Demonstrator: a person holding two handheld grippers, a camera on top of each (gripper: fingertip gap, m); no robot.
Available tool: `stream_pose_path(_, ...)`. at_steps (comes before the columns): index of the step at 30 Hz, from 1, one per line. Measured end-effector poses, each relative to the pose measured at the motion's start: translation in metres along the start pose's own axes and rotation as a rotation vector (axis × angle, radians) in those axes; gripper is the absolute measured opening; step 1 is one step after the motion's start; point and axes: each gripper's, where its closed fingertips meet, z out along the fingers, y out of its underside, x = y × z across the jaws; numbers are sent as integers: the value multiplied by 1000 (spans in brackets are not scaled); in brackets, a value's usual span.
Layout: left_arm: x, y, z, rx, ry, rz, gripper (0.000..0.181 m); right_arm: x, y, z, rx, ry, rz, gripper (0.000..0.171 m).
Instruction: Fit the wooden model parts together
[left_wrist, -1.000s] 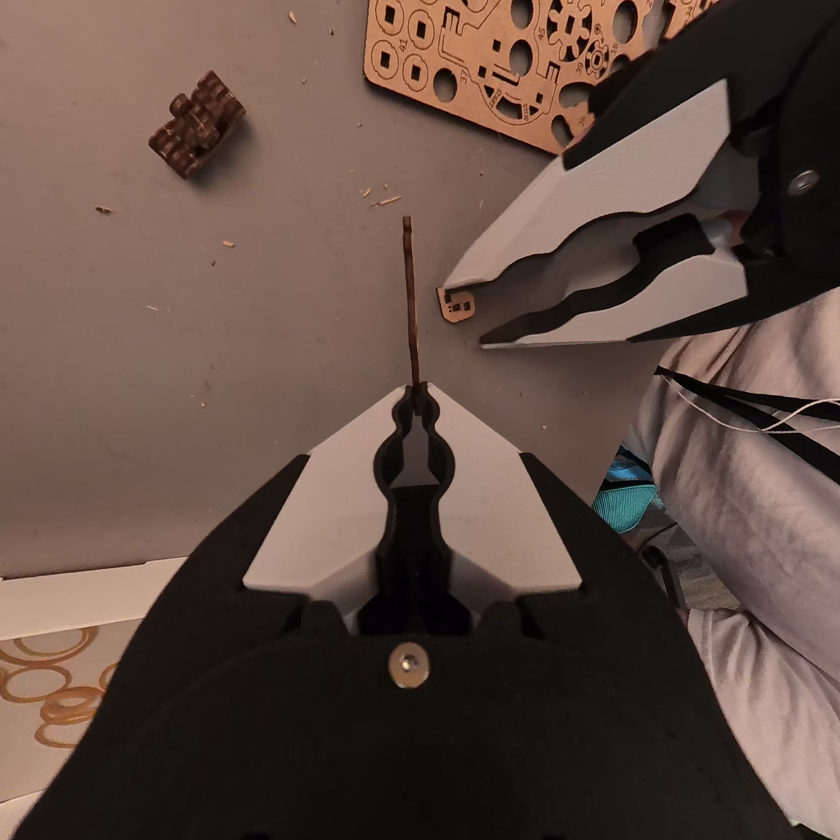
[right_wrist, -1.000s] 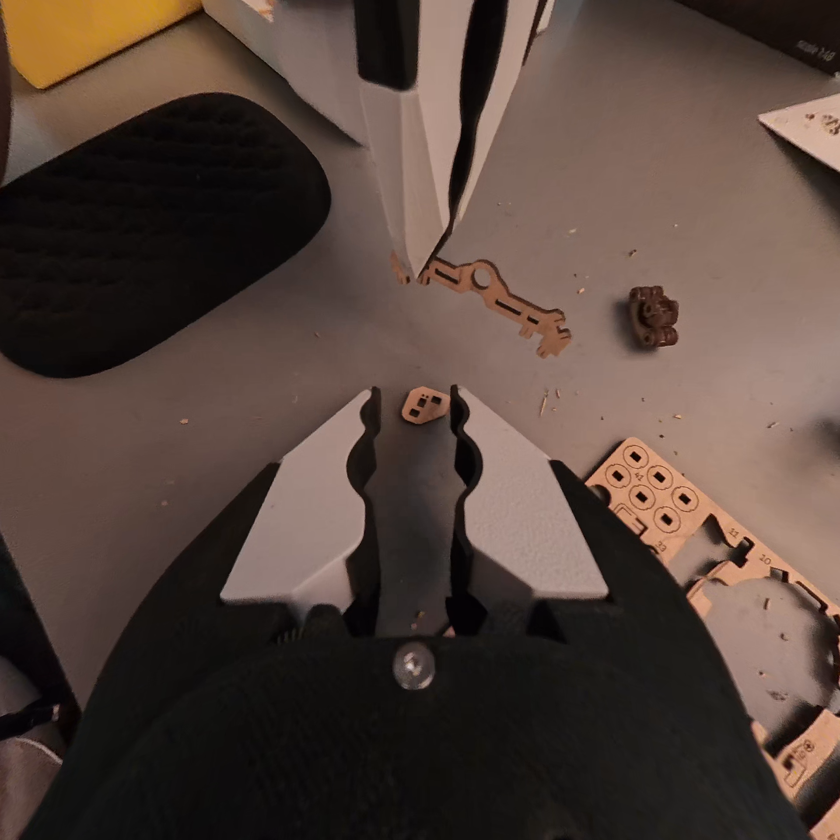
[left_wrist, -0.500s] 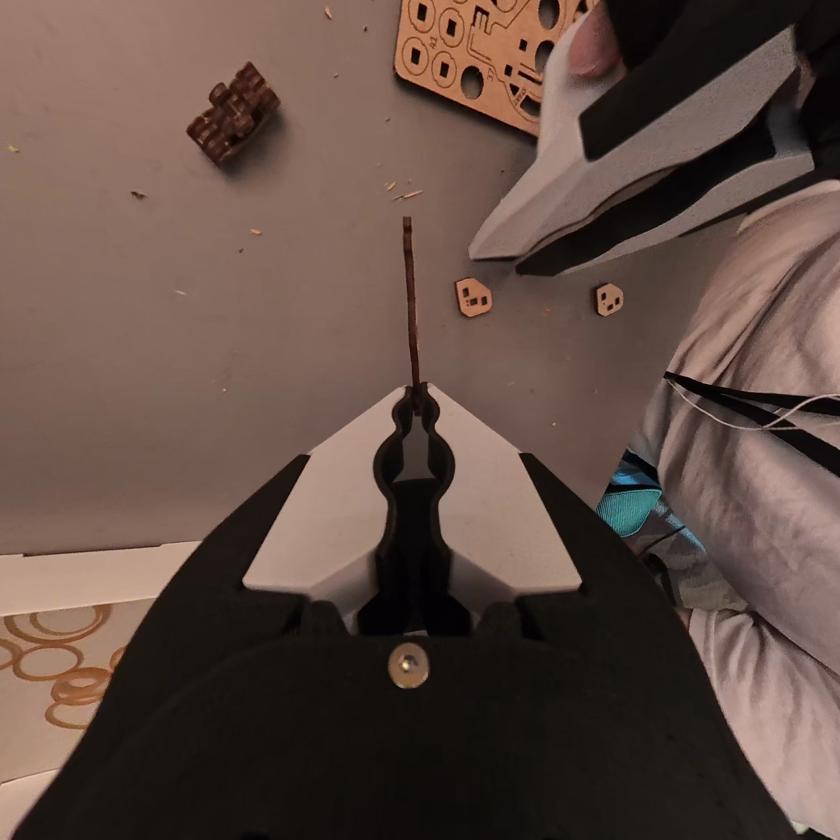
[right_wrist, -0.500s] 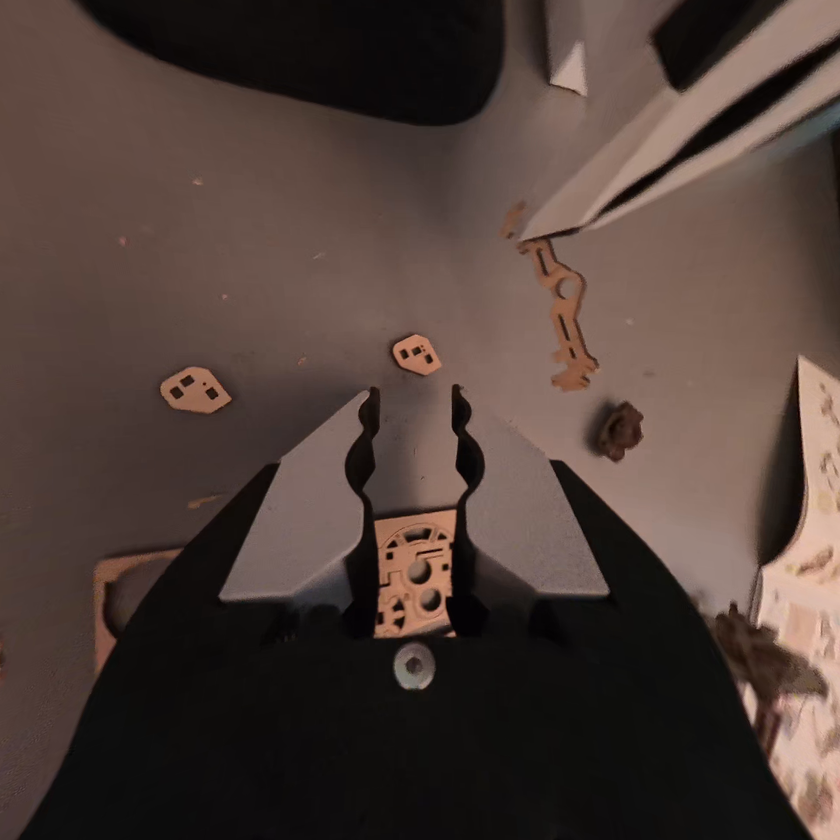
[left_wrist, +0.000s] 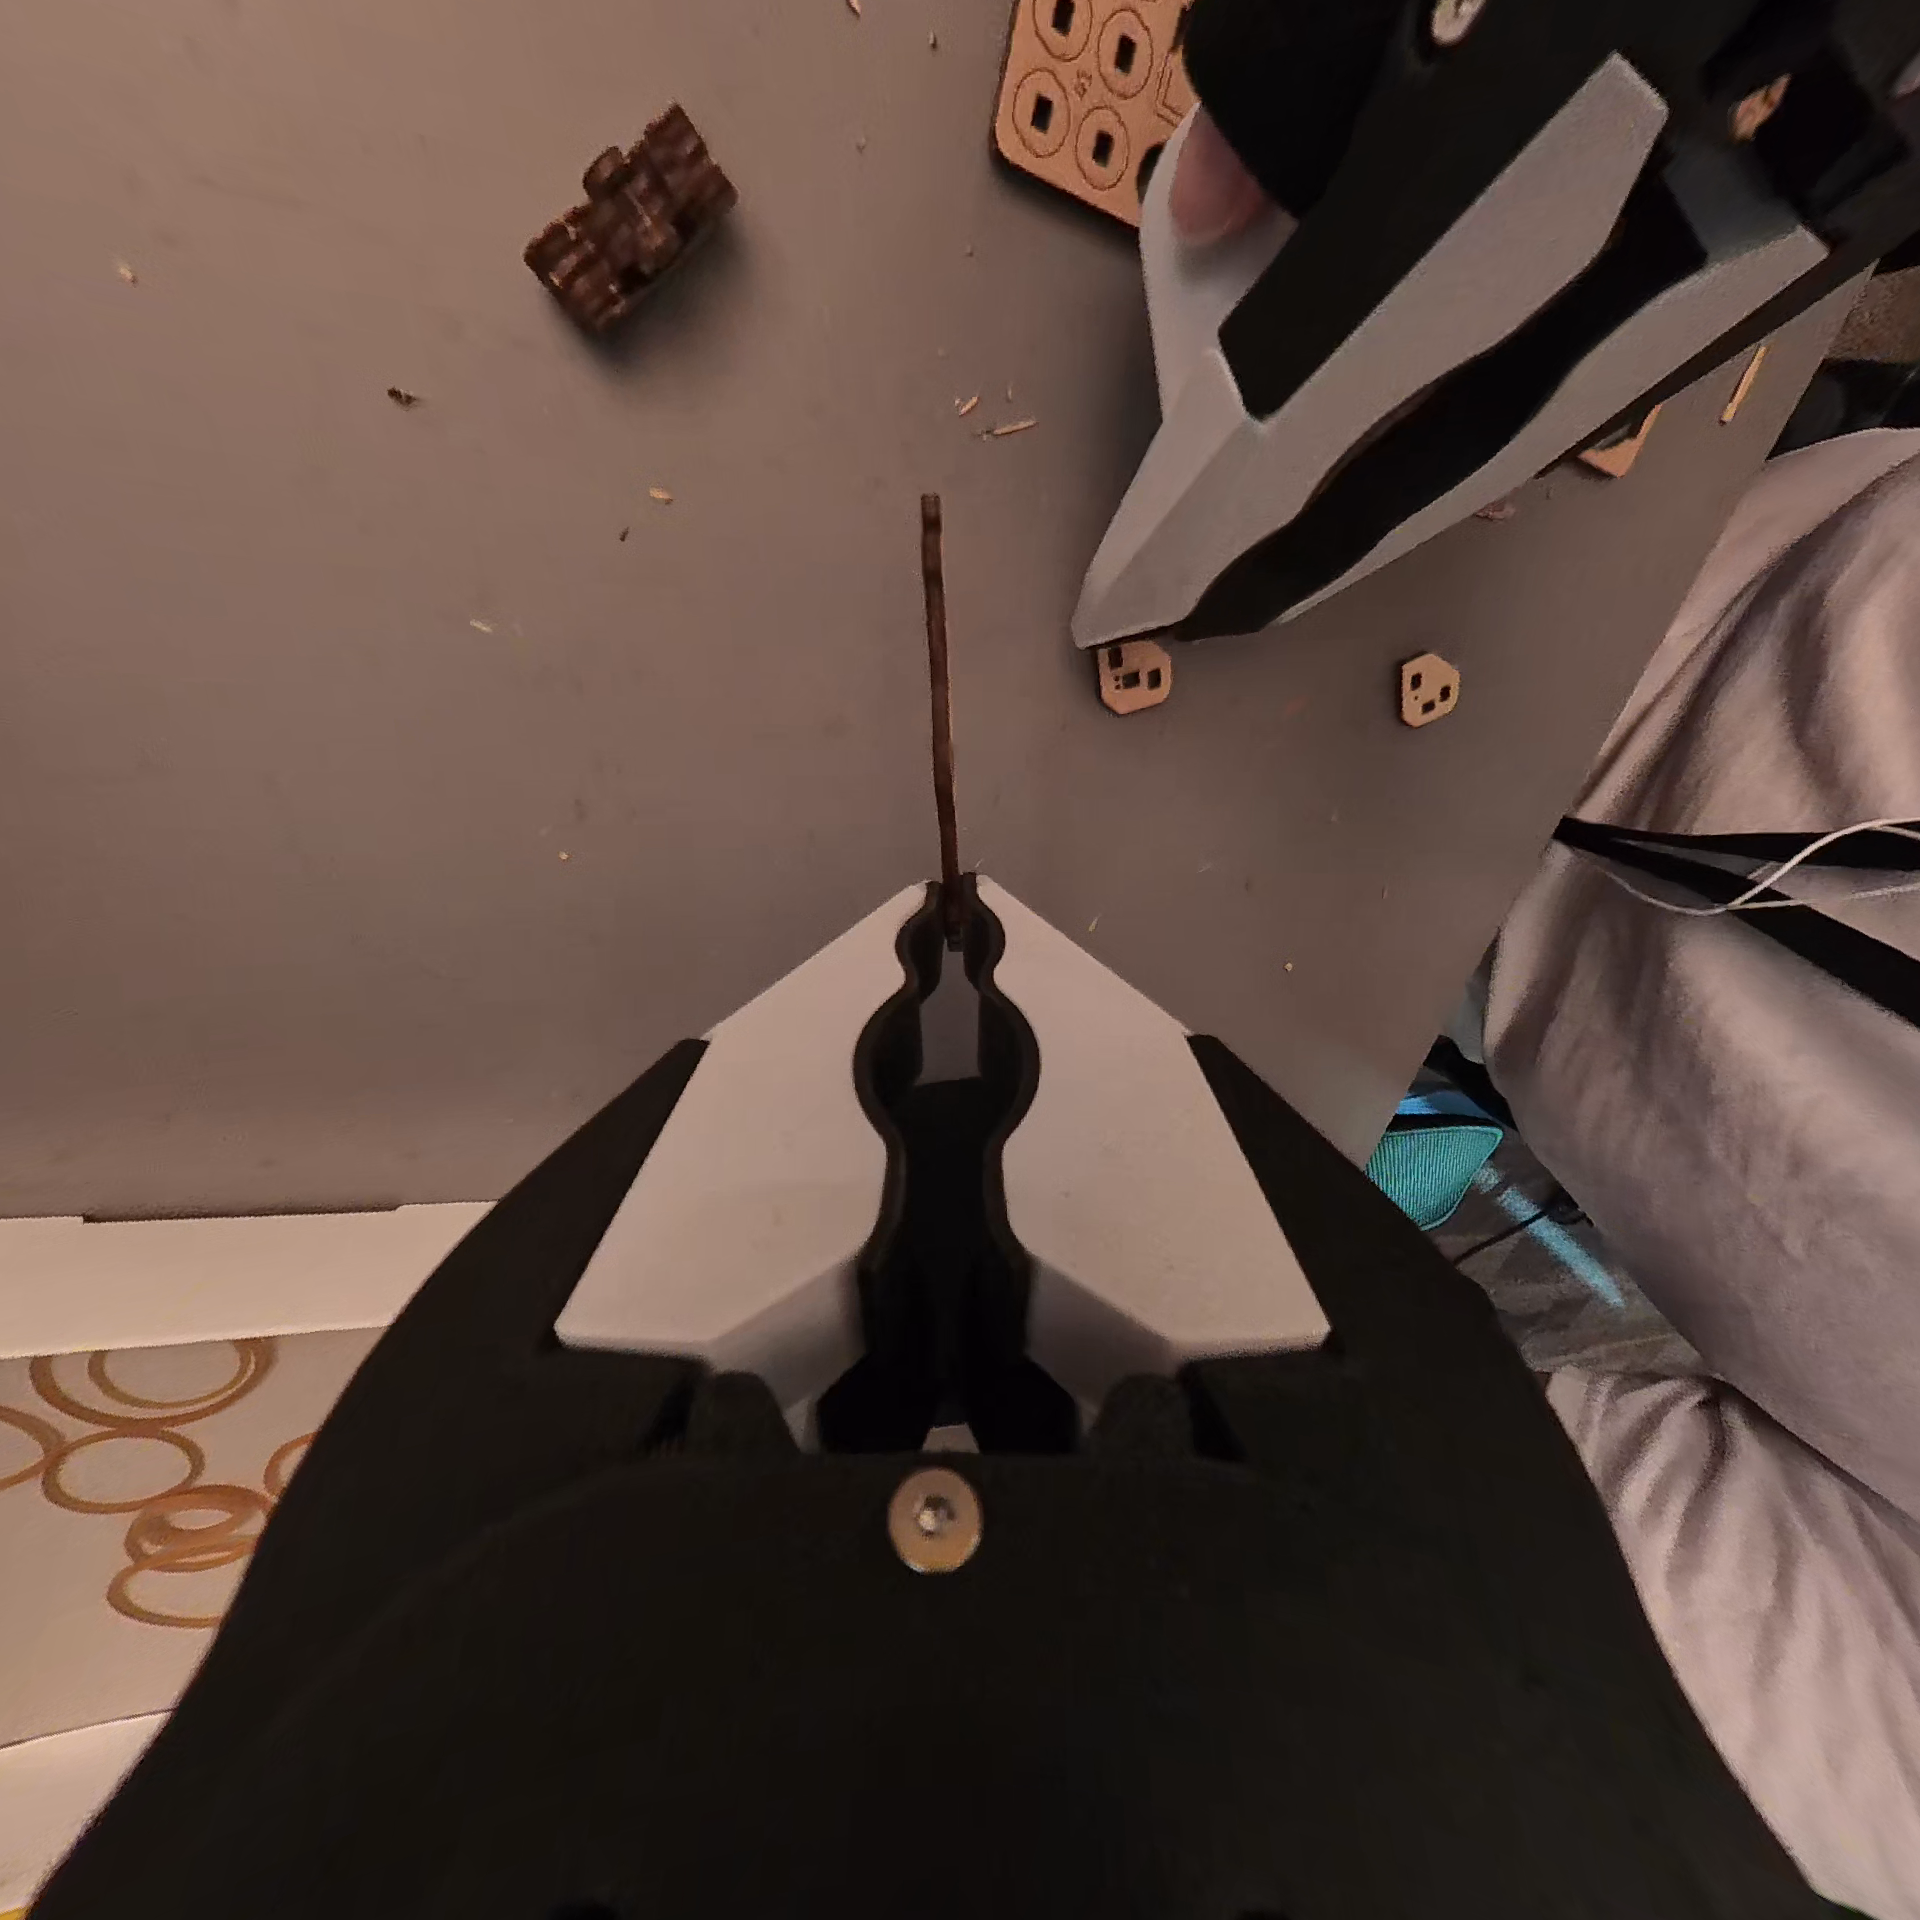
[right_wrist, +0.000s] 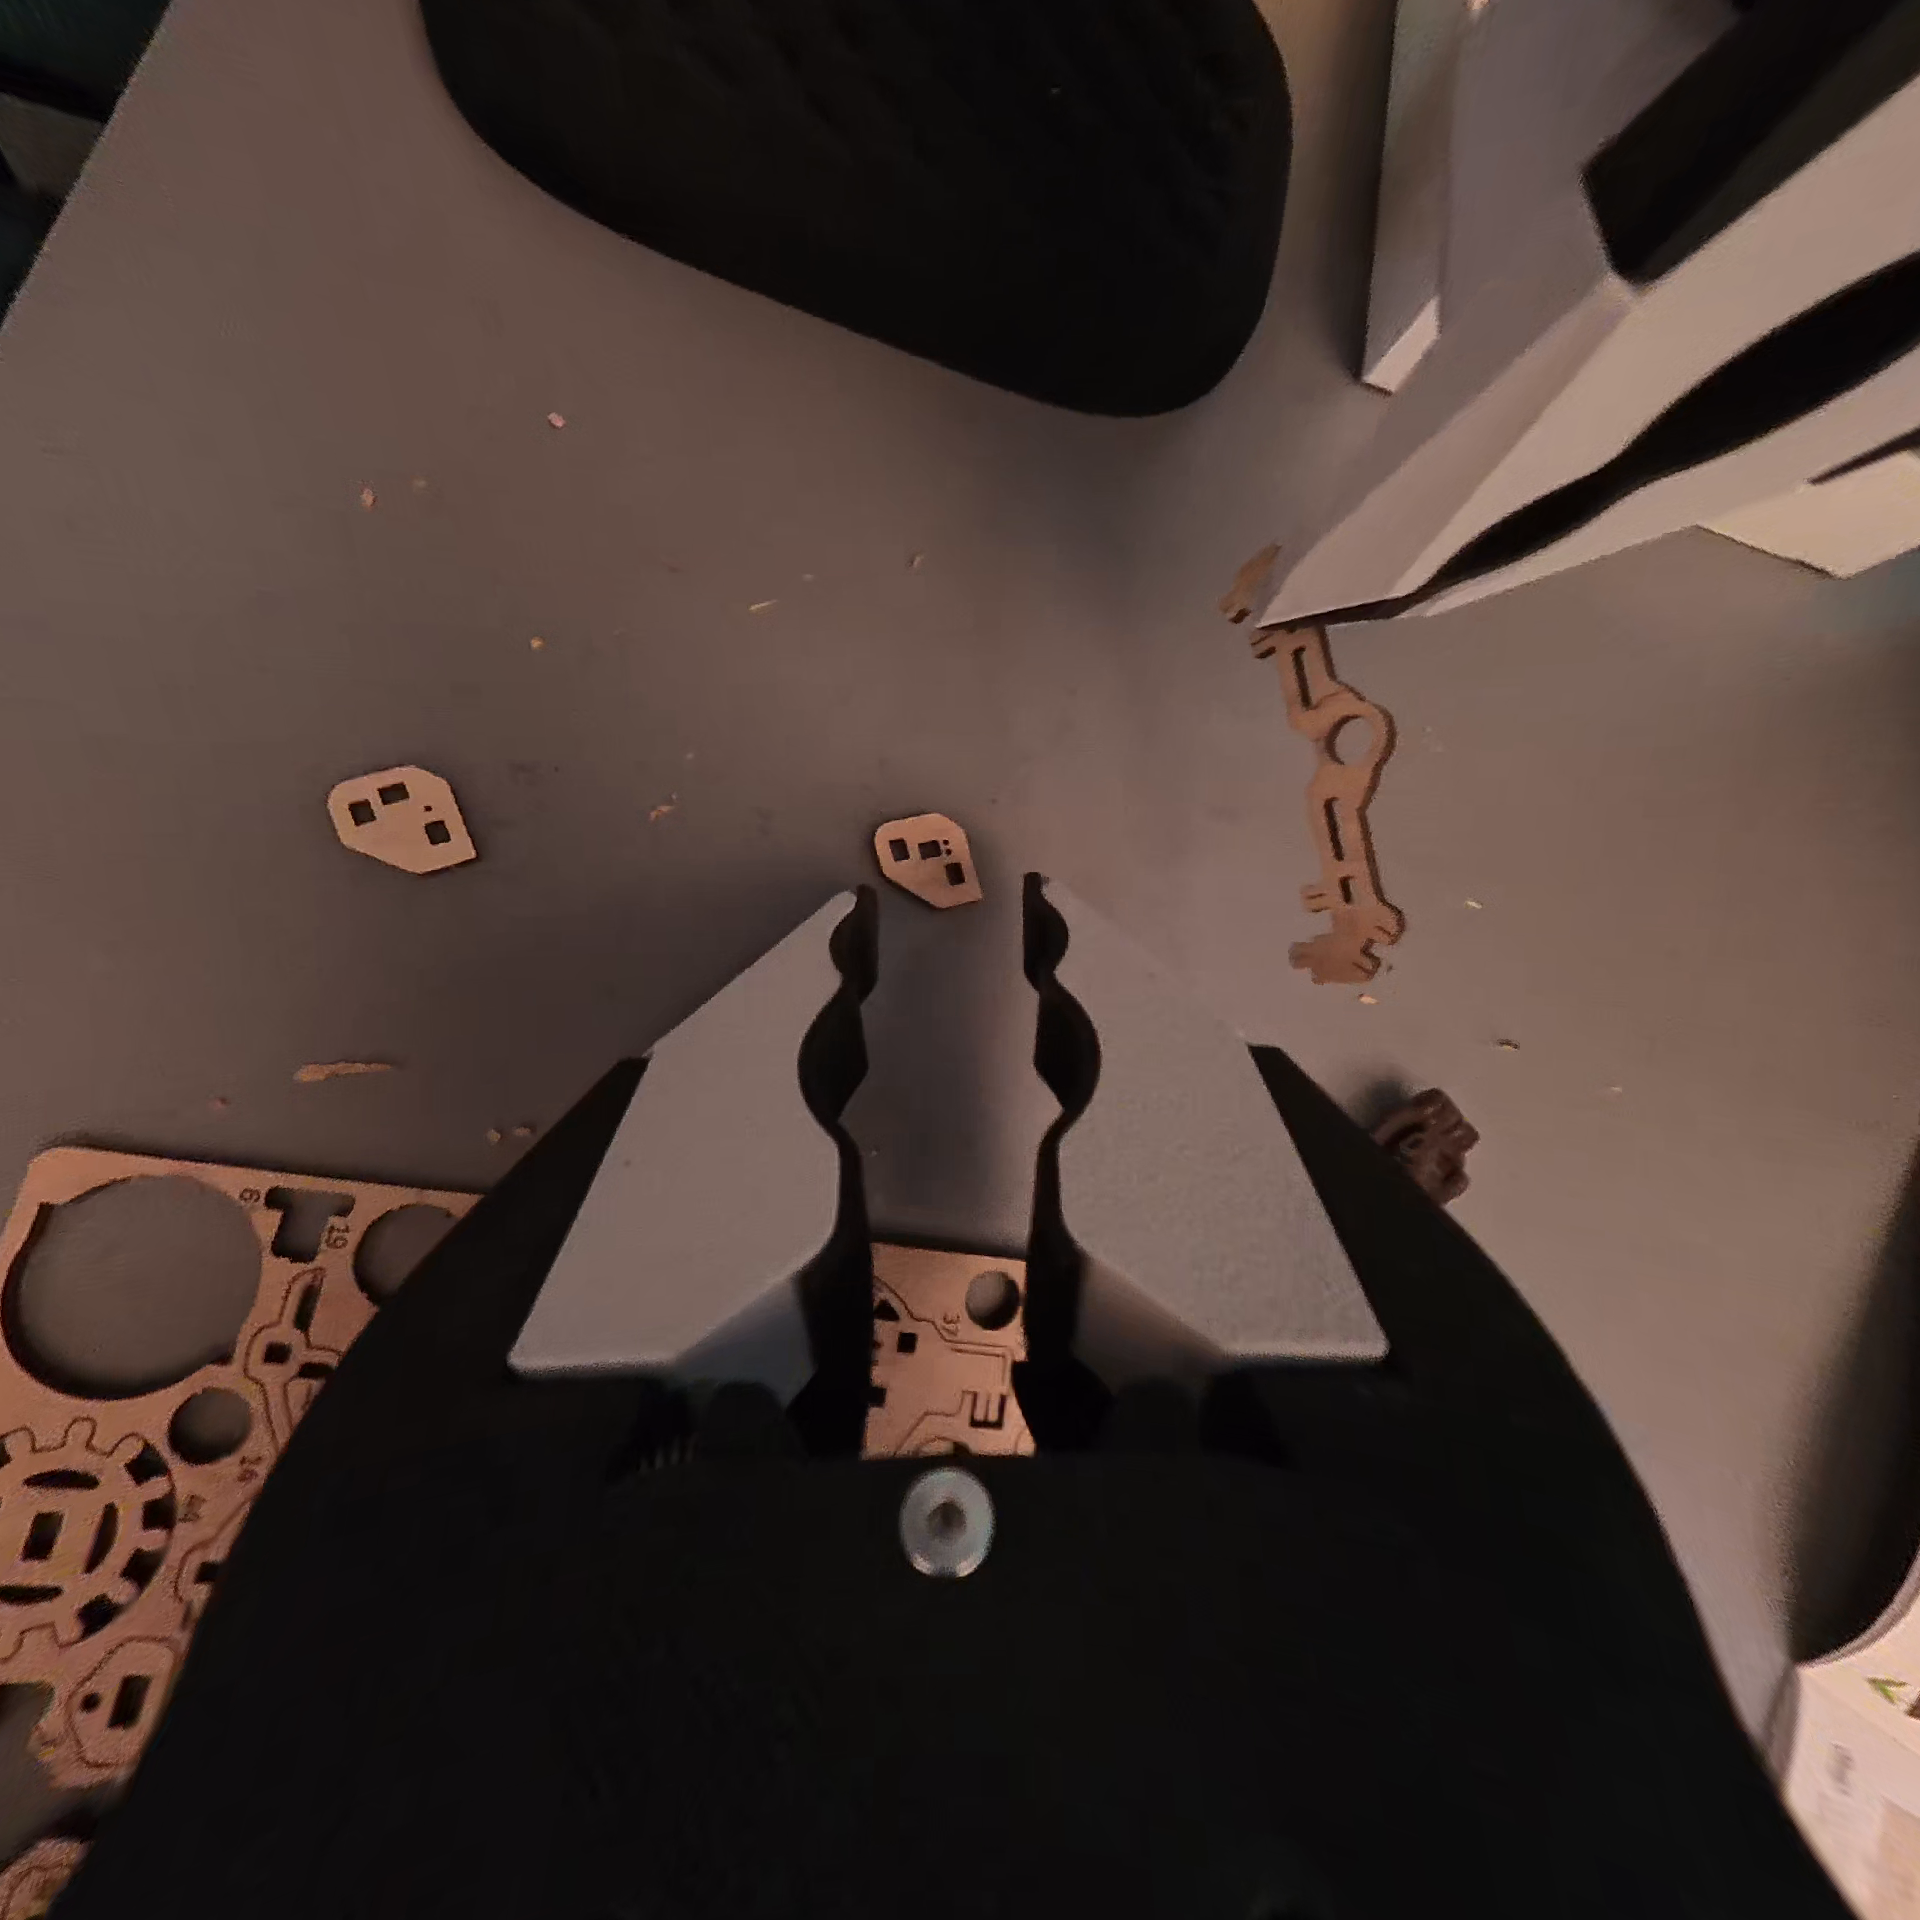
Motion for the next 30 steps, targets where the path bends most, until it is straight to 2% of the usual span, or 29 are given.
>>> stream_pose_path(6, 0, -2, 3, -11, -8, 1, 1, -2, 0, 1, 41, -9, 47, 23)
stream_pose_path(9, -1, -4, 5, -7, 2, -3, 1, -8, -2, 3, 63, -36, 60, 12)
stream_pose_path(17, 0, -7, 12, -18, 45, 4, 1, -9, -3, 4, 89, -33, 53, 12)
stream_pose_path(24, -2, -6, 3, 10, 26, -4, 1, -4, -1, 0, 55, 16, 1, 19)
stream_pose_path(30, -2, -6, 2, 11, 4, -9, 1, 0, -2, -4, 57, 28, 42, 21)
